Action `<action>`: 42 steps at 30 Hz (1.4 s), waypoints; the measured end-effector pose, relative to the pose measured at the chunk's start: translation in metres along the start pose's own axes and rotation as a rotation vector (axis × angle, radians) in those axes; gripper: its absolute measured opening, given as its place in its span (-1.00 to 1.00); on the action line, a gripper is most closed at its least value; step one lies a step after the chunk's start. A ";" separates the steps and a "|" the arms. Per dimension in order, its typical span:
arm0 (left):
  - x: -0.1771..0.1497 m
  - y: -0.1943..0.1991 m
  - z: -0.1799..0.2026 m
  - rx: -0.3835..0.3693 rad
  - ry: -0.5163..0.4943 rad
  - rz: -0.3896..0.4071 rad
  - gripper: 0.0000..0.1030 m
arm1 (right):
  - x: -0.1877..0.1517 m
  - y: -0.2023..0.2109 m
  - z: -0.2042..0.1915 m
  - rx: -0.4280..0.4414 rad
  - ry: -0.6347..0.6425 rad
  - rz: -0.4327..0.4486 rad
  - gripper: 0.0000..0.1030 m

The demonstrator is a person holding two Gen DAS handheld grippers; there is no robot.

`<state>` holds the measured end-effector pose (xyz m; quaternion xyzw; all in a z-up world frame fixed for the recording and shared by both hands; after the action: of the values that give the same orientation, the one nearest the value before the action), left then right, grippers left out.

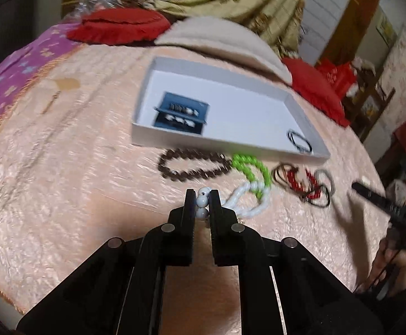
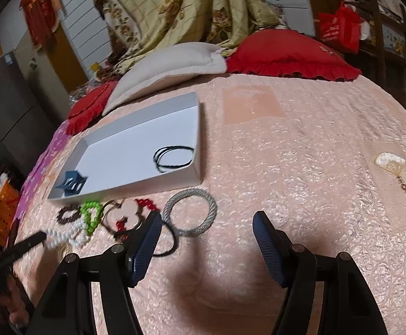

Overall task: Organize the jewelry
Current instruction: 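Grasp the grey braided bangle with the right gripper while the left gripper holds the pearl bracelet, then carry the pearl bracelet and the grey bangle over the white box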

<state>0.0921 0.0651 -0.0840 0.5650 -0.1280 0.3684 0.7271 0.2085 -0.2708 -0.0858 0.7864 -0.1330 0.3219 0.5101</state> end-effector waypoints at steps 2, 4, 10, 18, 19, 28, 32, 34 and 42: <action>0.004 0.005 -0.003 -0.015 0.023 0.023 -0.85 | -0.006 0.000 -0.007 0.026 0.040 -0.017 0.27; 0.007 0.008 -0.005 -0.015 0.032 0.043 -0.85 | -0.016 -0.002 -0.018 0.063 0.100 -0.049 0.27; 0.014 0.008 -0.013 0.010 0.063 0.069 -0.85 | -0.030 -0.013 -0.044 0.104 0.214 -0.096 0.27; 0.012 0.004 -0.012 0.015 0.064 0.055 -0.85 | -0.005 -0.027 -0.009 -0.046 0.124 -0.055 0.26; 0.012 0.003 -0.011 0.015 0.063 0.054 -0.85 | 0.000 -0.027 -0.005 -0.054 0.111 -0.044 0.17; 0.012 0.000 -0.010 0.016 0.062 0.046 -0.85 | 0.010 -0.061 -0.005 -0.140 0.223 -0.089 -0.33; 0.011 -0.001 -0.009 0.021 0.059 0.044 -0.85 | 0.009 -0.062 -0.008 -0.160 0.259 -0.089 -0.36; 0.012 0.000 -0.010 0.023 0.063 0.051 -0.85 | 0.007 -0.061 -0.014 -0.155 0.292 -0.088 -0.59; 0.015 0.008 -0.011 -0.004 0.075 0.088 -0.85 | 0.014 -0.031 -0.020 -0.078 0.227 0.004 -0.87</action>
<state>0.0942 0.0818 -0.0728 0.5434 -0.1261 0.4206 0.7155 0.2286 -0.2379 -0.0933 0.7242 -0.0882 0.4044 0.5515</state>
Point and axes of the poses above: each gripper's, at about its wrist camera, not at the fingertips, and y roughly against the way its jaws point, z to its right, x to its top, the point moved 7 cm from there along -y, roughly the way its jaws point, and after that the axes turned 2 degrees about y, right-handed, at the moved point
